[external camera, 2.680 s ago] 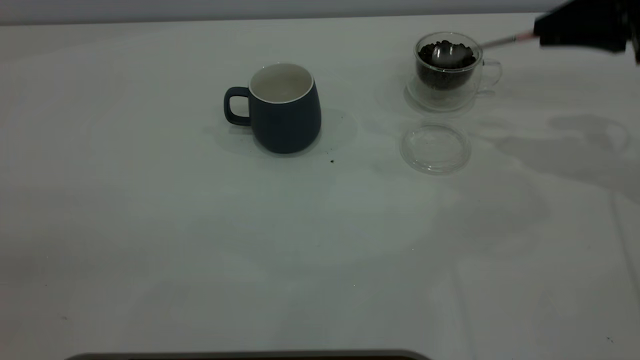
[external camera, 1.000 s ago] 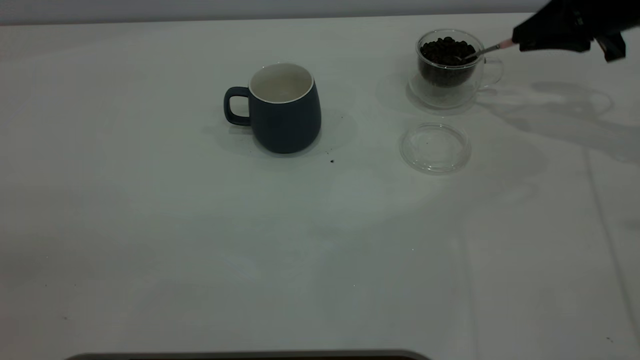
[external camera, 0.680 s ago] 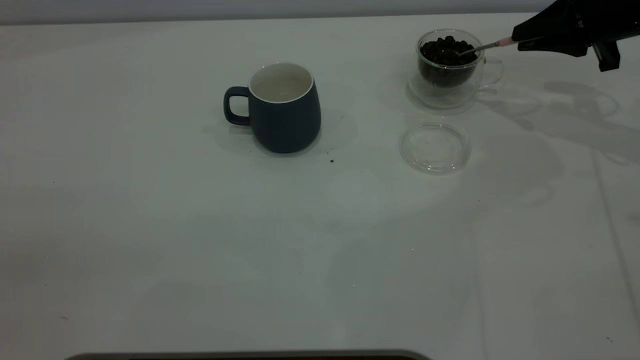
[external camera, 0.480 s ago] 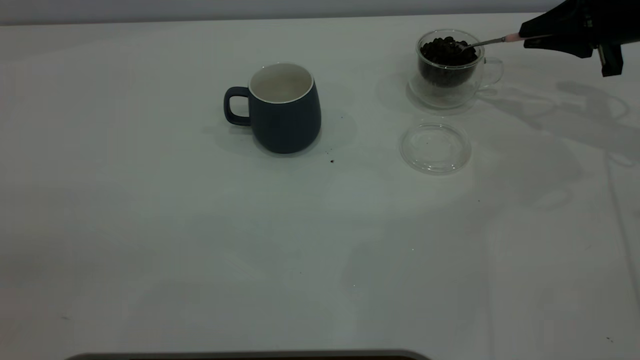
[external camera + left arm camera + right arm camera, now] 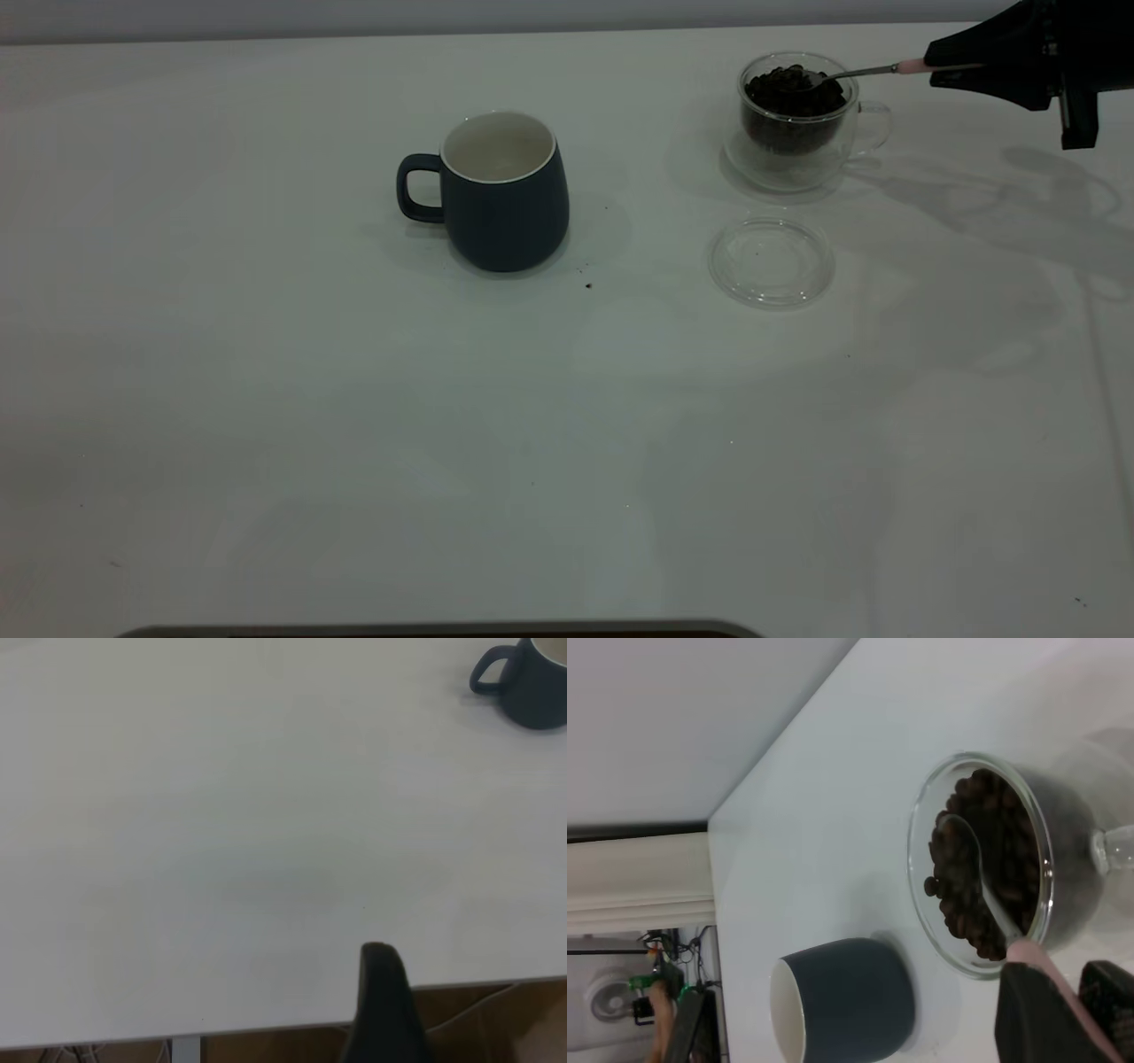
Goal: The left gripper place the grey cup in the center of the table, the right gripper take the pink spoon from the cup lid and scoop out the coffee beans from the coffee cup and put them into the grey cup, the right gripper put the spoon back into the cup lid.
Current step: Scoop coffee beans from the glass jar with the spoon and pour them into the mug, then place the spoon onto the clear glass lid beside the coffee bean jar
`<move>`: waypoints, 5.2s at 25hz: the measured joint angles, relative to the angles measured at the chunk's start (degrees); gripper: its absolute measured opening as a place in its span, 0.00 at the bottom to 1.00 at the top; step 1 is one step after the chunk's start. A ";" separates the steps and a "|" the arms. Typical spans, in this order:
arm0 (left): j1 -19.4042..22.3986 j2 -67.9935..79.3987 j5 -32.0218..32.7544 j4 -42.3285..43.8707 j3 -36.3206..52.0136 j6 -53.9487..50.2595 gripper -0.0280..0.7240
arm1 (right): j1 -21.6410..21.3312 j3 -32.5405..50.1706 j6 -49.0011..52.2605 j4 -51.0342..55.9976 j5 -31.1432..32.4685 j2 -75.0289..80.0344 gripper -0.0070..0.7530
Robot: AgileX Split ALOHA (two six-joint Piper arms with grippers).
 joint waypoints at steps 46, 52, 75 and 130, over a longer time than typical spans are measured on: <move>0.00 0.00 0.00 0.00 0.00 0.06 0.79 | 24.09 0.00 -16.60 10.55 1.06 0.00 0.14; 0.00 0.00 0.00 0.00 0.00 0.06 0.79 | 24.09 0.00 -38.92 10.68 -3.34 0.00 0.14; 0.00 0.00 0.00 0.00 0.00 0.00 0.79 | 7.29 32.97 -14.86 11.53 -10.15 -21.27 0.14; 0.00 0.00 0.00 0.00 0.00 0.00 0.79 | 6.84 22.80 -19.97 12.39 -9.71 0.30 0.85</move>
